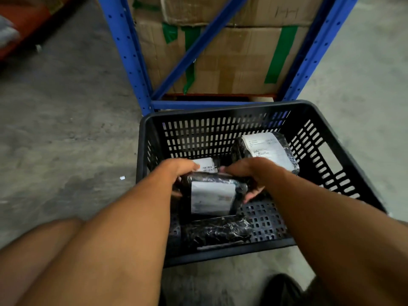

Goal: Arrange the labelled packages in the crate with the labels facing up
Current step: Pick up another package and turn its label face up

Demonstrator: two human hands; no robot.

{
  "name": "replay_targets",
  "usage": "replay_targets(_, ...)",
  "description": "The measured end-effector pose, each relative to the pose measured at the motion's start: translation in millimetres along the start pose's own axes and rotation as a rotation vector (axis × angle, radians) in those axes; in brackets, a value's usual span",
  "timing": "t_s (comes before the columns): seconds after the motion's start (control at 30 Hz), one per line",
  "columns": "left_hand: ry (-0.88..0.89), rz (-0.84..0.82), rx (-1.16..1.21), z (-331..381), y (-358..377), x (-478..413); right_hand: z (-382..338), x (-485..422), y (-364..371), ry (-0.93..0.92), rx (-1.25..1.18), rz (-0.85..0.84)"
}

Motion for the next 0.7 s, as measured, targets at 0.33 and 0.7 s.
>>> replay_targets(0.33, 0.174, -0.063, 0.452, 28, -50, 6, 1, 11, -64, -0.185, -0.765, 0.222)
replay_targets(0.7, 0.195, 0.147, 0.310, 18, -22, 7, -3, 17, -39, -0.224, -0.428, 0.268)
Point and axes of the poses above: each hand's wrist, its own x-axis away from the middle knuckle, its own y-axis out of the palm, z = x × y, the point moved 4 cm from there along -x, towards the middle knuckle, and after that the axes turned 9 degrees about z, right-handed, at the moved point
